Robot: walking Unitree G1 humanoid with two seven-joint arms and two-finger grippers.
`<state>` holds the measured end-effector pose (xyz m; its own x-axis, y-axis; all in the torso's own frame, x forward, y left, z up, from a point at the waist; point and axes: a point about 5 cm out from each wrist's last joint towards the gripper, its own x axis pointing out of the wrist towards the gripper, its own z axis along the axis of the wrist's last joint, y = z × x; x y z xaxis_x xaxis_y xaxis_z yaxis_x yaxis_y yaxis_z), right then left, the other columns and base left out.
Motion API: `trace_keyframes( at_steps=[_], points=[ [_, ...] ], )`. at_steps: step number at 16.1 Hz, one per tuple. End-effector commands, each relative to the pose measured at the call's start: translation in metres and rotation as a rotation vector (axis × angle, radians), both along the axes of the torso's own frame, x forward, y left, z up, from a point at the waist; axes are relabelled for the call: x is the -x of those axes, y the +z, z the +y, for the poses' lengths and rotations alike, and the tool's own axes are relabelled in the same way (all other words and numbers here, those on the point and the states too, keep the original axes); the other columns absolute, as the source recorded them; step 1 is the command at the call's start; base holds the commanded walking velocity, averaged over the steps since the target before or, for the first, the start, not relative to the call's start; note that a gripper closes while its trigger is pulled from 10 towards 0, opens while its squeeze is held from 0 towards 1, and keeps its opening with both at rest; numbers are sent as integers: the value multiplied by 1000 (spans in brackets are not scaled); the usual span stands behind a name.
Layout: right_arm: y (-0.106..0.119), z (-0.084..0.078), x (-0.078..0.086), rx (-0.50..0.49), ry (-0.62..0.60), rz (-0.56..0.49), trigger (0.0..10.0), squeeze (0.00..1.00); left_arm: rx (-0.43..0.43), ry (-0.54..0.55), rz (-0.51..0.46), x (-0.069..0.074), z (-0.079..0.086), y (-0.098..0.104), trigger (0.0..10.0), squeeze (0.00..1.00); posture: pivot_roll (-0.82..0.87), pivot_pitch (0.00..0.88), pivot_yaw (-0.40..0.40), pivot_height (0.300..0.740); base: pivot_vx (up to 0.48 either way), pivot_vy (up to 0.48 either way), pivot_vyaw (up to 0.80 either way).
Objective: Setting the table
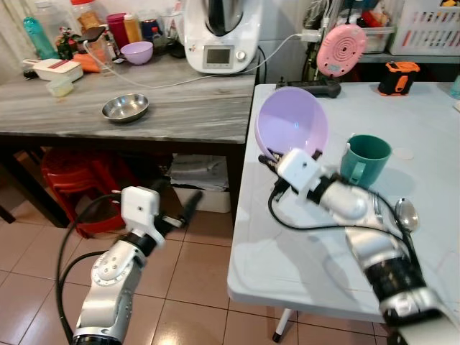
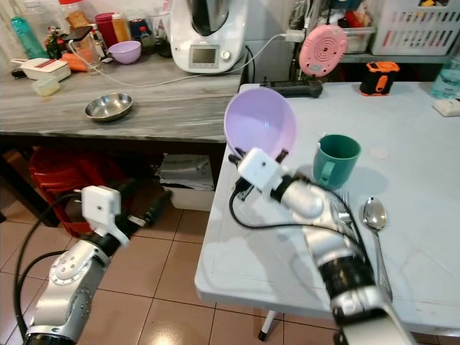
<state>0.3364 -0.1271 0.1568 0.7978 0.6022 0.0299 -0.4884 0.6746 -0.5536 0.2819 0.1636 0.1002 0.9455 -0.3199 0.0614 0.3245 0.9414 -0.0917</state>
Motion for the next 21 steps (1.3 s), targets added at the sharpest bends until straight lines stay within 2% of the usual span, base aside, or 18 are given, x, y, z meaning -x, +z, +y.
trace_keyframes(
  at_steps=[1, 4, 6, 9, 13, 21],
  points=[
    [1, 2, 4, -118, -68, 2, 10000, 0, -2, 130, 28, -6, 14, -3, 10000, 0, -77, 0, 97, 740, 0, 0, 0],
    [-6, 0, 19, -324, -212, 13, 10000, 0, -9, 185, 44, -11, 17, -6, 10000, 0, -89, 0, 99, 740, 0, 0, 0],
    [-13, 1, 26, -403, -264, 71, 10000, 0, 9, 185, 49, -13, 14, -7, 10000, 0, -93, 0, 97, 740, 0, 0, 0],
    [-18, 5, 34, -419, -276, 110, 10000, 0, 20, 195, 53, -16, 11, -8, 10000, 0, -96, 0, 96, 740, 0, 0, -306],
    [-16, 5, 36, -427, -282, 130, 10000, 0, 30, 190, 50, -16, 8, -9, 10000, 0, -91, 0, 87, 740, 0, 0, -383],
    [-15, 7, 37, -425, -279, 146, 10000, 0, 45, 194, 44, -14, 11, -10, 10000, 0, -79, 0, 78, 740, 0, 308, -108]
  ],
)
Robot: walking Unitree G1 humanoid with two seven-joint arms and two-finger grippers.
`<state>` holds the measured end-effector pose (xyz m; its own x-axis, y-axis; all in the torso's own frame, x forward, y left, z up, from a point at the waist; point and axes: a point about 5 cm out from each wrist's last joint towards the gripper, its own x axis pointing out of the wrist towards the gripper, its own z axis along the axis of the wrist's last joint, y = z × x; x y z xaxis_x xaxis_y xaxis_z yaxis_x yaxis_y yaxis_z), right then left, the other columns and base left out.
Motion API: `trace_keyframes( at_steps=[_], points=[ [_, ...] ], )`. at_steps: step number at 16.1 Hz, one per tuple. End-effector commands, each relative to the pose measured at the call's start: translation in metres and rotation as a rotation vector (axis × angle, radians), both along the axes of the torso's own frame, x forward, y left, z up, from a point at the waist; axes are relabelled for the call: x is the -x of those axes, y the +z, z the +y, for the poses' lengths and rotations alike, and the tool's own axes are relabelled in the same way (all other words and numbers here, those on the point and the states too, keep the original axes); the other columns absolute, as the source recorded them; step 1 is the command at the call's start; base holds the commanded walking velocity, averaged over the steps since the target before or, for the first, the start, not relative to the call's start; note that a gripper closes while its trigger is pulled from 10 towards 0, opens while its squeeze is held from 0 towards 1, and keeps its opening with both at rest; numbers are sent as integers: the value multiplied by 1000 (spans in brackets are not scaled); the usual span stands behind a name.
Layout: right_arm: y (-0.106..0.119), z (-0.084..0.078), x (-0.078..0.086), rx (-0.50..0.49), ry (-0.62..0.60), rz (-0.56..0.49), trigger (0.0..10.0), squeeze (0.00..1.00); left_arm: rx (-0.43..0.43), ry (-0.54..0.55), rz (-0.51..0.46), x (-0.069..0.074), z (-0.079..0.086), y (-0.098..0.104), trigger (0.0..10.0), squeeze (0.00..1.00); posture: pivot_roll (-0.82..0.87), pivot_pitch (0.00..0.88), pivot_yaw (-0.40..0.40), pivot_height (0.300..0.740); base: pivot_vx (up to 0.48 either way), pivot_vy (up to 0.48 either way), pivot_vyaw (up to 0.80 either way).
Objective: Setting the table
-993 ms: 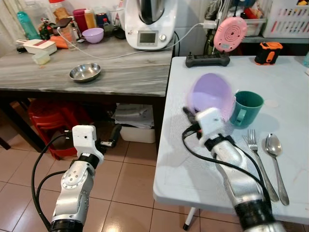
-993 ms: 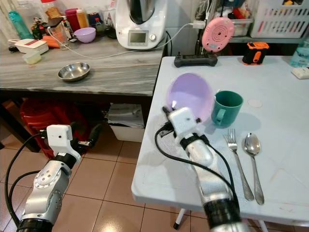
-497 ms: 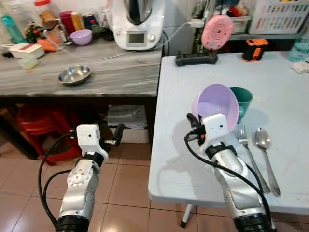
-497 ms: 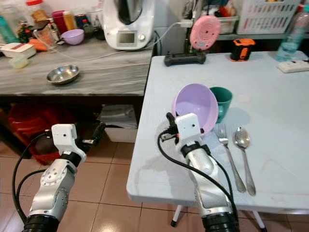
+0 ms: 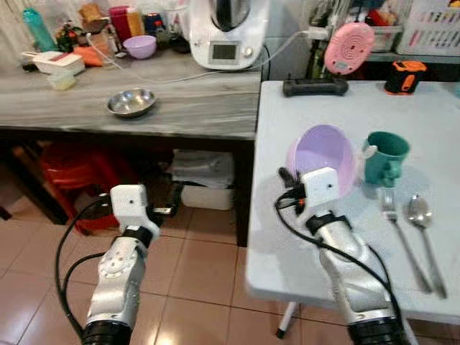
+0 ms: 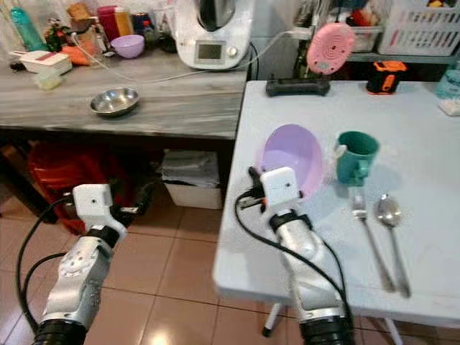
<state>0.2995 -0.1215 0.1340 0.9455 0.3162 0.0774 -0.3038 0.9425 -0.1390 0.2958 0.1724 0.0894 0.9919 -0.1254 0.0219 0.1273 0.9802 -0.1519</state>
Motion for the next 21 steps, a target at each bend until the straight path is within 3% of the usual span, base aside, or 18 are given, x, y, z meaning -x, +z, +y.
trace_keyframes(
  at_steps=[1, 14, 21],
  points=[
    [7, 1, 0, -4, 10, -24, 10000, 0, -6, -7, -8, 0, 1, 1, 10000, 0, -78, 0, 76, 740, 0, 364, -444],
    [10, -3, -2, 5, 14, -34, 10000, 0, -6, -23, -12, 1, -3, 0, 10000, 0, -84, 0, 67, 740, 0, 394, -438],
    [14, -1, 0, 5, 26, -63, 10000, 0, -22, -2, -21, -2, 1, 1, 10000, 0, -89, 0, 76, 740, 0, 416, 146]
  ],
)
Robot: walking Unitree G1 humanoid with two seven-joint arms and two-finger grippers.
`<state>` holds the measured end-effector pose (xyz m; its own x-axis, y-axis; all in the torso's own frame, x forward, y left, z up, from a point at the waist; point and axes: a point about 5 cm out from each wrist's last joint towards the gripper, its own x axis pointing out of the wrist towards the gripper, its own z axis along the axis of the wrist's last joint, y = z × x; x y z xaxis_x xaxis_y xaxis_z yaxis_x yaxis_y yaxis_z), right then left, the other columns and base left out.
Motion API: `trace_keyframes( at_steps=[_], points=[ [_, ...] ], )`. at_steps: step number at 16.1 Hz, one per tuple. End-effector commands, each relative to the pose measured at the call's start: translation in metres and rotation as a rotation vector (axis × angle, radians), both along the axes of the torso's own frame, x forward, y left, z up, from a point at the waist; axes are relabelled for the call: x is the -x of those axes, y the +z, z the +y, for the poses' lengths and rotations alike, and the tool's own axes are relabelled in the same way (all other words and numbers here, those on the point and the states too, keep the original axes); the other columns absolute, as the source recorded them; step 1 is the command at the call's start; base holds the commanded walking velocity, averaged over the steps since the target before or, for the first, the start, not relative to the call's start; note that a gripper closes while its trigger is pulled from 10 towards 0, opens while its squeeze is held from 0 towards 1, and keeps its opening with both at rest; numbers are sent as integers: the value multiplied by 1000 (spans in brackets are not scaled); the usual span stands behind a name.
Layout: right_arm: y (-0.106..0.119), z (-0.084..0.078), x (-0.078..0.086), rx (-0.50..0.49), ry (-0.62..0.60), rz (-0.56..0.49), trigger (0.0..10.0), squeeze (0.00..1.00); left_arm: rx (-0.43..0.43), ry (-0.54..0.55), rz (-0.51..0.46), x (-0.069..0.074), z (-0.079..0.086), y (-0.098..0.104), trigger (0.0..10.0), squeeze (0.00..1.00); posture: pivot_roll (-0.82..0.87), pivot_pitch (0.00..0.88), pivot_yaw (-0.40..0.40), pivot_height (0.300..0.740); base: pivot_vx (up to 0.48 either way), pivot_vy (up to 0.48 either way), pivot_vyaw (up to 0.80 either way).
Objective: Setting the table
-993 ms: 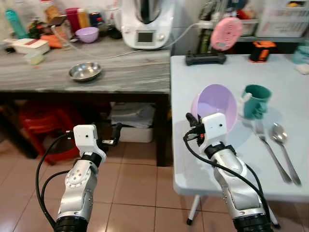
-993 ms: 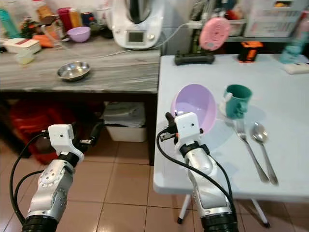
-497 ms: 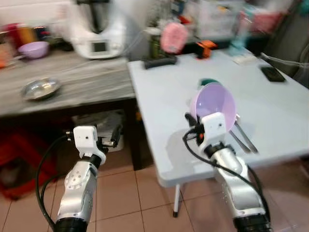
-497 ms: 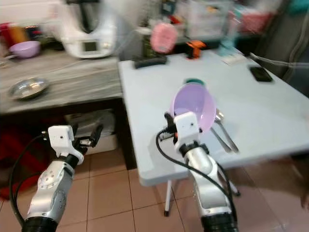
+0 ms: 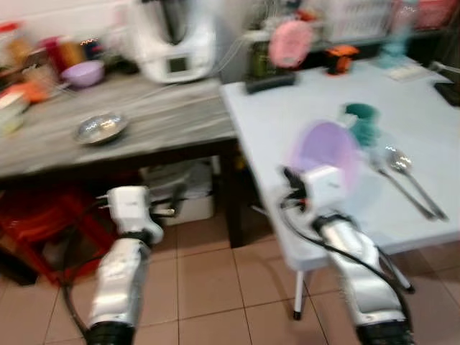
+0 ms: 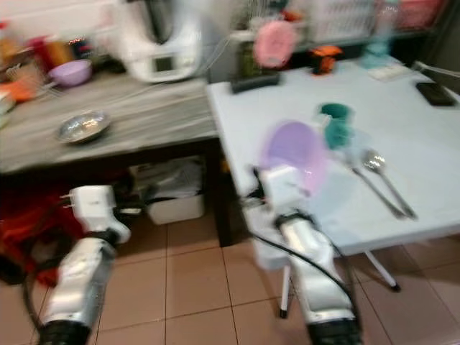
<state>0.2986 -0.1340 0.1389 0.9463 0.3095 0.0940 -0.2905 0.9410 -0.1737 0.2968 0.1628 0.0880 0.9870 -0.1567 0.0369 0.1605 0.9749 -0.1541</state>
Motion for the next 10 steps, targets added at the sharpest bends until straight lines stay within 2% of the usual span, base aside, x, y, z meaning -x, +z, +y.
trace_keyframes(
  at_steps=[1, 6, 10],
  points=[
    [9, 11, -1, -23, 35, -36, 10000, 0, -29, 32, -8, -1, 11, 3, 10000, 0, -89, 0, 77, 740, 0, 420, 700],
    [8, 12, 0, -26, 35, -36, 10000, 0, -39, 44, -6, -1, 13, 2, 10000, 0, -88, 0, 80, 740, 0, 423, 631],
    [8, 11, 0, -27, 29, -33, 10000, 0, -43, 48, -6, -3, 12, 2, 10000, 0, -92, 0, 81, 740, 0, 426, 0]
  ],
)
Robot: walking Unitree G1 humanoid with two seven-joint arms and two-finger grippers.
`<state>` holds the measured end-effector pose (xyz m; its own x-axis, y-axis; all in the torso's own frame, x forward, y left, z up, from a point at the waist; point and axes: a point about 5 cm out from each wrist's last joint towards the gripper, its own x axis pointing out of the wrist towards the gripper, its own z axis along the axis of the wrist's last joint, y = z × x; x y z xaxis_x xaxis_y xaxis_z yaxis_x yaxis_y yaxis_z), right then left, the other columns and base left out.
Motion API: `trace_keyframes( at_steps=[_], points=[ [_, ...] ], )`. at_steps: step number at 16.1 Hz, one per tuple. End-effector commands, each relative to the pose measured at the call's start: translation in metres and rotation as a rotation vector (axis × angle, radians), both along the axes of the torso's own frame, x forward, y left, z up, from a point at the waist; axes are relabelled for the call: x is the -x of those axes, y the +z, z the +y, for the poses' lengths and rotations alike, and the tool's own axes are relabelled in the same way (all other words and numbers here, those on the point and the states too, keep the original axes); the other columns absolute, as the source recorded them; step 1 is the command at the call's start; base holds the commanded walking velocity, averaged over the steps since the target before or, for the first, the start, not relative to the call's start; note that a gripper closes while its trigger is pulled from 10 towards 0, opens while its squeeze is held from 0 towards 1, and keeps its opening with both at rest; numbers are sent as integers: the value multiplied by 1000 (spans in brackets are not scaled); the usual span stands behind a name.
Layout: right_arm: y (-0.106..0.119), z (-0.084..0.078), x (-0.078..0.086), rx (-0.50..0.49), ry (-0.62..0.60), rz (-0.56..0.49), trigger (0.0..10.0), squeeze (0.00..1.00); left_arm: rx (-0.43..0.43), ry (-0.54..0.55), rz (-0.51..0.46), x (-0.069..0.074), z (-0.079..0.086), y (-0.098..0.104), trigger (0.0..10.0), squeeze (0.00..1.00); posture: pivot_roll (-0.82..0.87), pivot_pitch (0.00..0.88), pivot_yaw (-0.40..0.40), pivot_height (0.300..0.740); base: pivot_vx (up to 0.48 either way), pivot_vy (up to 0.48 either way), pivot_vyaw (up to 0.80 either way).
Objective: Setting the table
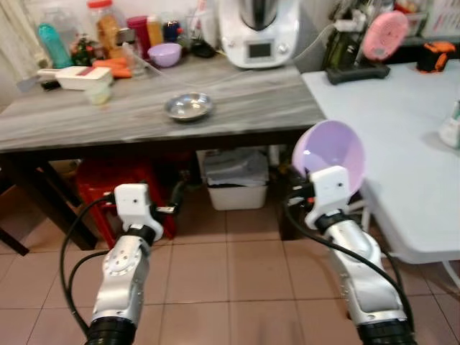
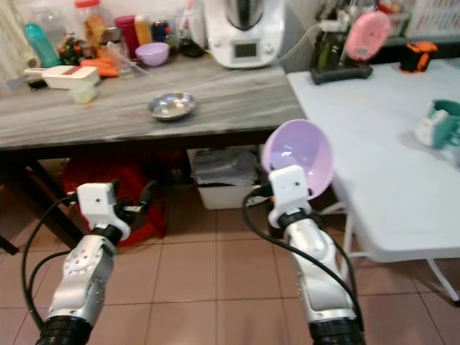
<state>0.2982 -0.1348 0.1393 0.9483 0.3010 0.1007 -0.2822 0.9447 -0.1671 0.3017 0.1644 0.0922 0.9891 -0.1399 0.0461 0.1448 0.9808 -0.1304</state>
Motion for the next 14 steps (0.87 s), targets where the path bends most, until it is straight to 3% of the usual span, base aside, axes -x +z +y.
trace_keyframes(
  at_steps=[1, 6, 9, 14],
  points=[
    [7, 11, -1, -18, 35, -29, 10000, 0, -20, 29, 7, 2, 10, -1, 10000, 0, -92, 0, 82, 740, 0, 428, 0],
    [6, 11, 0, -18, 35, -27, 10000, 0, -20, 32, 4, 1, 9, -1, 10000, 0, -92, 0, 82, 740, 0, 421, 0],
    [6, 12, 1, -12, 38, -29, 10000, 0, -30, 10, -9, 2, 5, 0, 10000, 0, -91, 0, 79, 740, 0, 0, 0],
    [6, 13, 0, -12, 43, -28, 10000, 0, -33, -10, -14, 4, 6, -1, 10000, 0, -86, 0, 76, 740, 48, 0, 693]
  ],
)
